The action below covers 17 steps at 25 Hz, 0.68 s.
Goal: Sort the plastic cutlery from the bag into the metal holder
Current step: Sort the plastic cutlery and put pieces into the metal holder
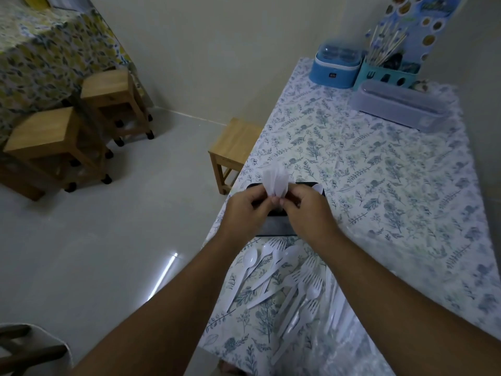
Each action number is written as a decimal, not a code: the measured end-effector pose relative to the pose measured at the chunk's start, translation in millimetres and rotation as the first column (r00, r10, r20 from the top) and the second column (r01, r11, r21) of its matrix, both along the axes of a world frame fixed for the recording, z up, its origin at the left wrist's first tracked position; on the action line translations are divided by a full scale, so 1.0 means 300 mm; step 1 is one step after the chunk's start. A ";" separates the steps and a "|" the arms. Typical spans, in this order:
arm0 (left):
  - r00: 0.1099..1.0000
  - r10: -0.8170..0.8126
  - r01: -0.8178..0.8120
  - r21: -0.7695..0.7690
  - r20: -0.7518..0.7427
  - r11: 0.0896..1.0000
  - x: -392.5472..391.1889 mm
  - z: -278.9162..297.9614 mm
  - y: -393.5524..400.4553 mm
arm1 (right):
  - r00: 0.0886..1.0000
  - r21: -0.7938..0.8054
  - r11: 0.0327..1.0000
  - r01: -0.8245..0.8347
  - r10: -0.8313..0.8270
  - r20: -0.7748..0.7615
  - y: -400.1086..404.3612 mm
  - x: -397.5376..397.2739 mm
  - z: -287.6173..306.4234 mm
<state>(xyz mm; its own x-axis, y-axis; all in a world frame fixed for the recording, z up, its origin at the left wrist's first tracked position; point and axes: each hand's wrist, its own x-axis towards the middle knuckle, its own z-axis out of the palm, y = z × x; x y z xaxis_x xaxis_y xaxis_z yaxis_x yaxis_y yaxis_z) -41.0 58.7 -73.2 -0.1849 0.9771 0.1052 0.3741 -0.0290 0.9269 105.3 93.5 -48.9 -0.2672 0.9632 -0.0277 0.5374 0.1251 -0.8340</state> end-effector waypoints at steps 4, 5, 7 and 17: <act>0.963 -0.055 0.048 -0.033 -0.262 0.998 0.015 0.003 -0.027 | 0.986 0.091 0.994 -0.068 0.053 0.161 -0.019 0.022 -0.043; 0.956 -0.034 0.032 -0.011 -0.292 0.999 0.019 0.011 -0.038 | 0.988 0.096 0.994 -0.054 0.039 0.147 -0.027 0.031 -0.047; 0.958 0.078 -0.063 0.063 -0.277 0.996 0.031 0.022 -0.089 | 0.995 0.107 0.994 -0.009 -0.002 0.105 -0.056 0.059 -0.051; 0.879 -0.038 -0.186 -0.414 -0.476 0.891 0.118 -0.262 -0.264 | 0.996 -0.262 0.964 0.036 -0.014 0.086 -0.373 0.234 -0.269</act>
<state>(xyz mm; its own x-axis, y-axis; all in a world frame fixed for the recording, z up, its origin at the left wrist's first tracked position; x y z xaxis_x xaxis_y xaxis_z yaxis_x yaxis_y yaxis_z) -5.5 -20.4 -151.9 -0.2975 0.9253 -0.2352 0.7420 0.3791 0.5530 175.6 -18.3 -129.5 -0.2291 0.9253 -0.3021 0.6062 -0.1072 -0.7880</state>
